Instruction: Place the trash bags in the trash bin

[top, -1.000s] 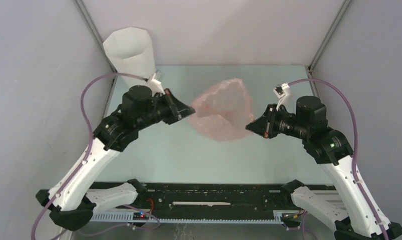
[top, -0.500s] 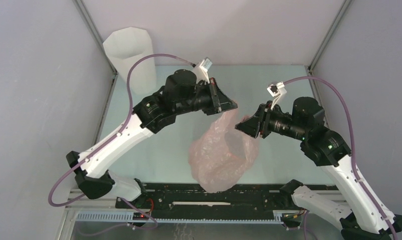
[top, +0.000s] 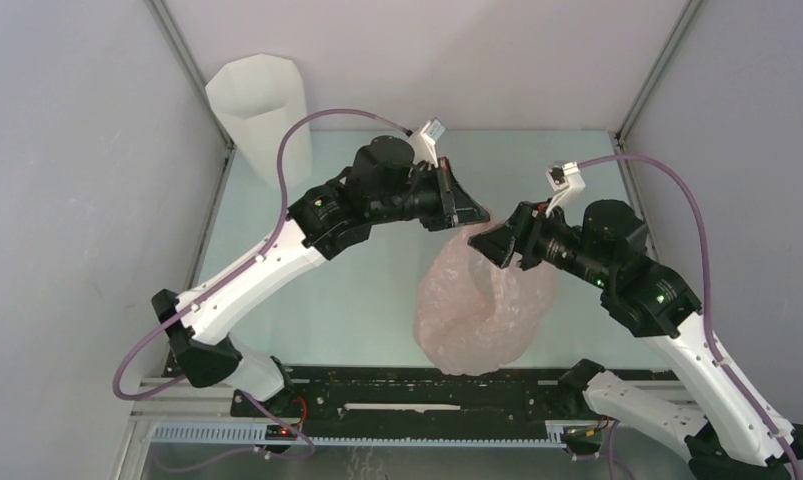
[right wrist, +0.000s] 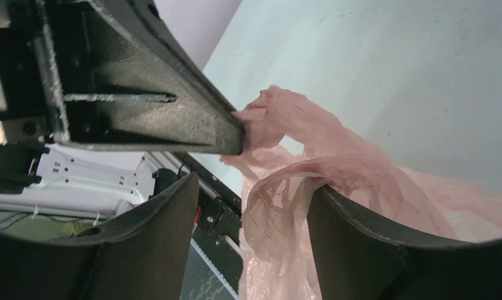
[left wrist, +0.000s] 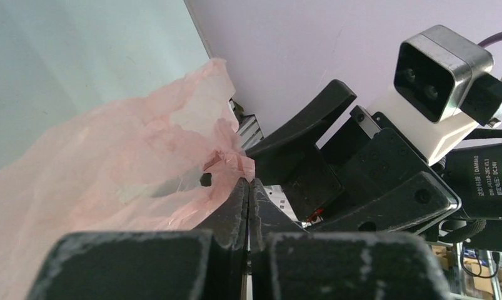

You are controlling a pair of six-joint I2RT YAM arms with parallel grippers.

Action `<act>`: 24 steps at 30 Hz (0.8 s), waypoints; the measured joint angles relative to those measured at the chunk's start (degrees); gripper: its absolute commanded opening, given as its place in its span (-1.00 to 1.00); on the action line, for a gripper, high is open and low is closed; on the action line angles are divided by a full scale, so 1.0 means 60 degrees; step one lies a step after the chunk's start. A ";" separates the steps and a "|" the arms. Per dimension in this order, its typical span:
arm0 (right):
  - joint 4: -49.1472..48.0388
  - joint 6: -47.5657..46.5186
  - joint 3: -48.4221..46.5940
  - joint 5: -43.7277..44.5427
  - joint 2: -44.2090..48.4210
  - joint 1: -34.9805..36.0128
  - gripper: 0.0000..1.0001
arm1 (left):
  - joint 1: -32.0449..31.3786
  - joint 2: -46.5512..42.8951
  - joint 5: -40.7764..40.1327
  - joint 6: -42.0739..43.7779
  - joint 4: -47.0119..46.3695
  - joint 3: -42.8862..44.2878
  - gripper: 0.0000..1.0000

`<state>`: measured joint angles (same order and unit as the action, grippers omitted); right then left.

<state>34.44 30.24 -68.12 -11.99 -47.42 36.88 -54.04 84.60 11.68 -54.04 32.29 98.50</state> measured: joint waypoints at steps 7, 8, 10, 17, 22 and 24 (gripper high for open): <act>-0.0222 0.0339 0.0015 0.1632 -0.0331 0.0863 0.30 | -0.0055 0.0353 0.0178 -0.0029 -0.0018 0.0302 -1.00; -0.0277 0.0350 0.0018 0.1912 -0.0401 0.1009 0.23 | -0.0055 0.0379 0.0197 -0.0040 -0.0018 0.0302 -1.00; -0.0361 0.0346 0.0018 0.2302 -0.0514 0.1147 0.07 | -0.0062 0.0426 0.0186 -0.0084 -0.0025 0.0302 -1.00; -0.0361 0.0244 0.0033 0.3275 -0.0597 0.1311 -1.00 | -0.0033 0.0459 0.0084 -0.0029 -0.0138 0.0302 -0.01; -0.0200 0.0211 0.0138 0.3785 -0.0510 0.1308 -1.00 | -0.0036 0.0229 -0.0510 0.0517 0.0386 0.0302 0.73; -0.0124 0.0215 0.0368 0.3989 -0.0324 0.1308 -1.00 | -0.0036 -0.0102 -0.1009 0.0856 0.0903 0.0302 0.78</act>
<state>33.69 31.53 -65.91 11.94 -49.36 44.73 -54.26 83.99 5.63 -48.90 37.71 100.31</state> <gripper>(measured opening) 0.008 0.846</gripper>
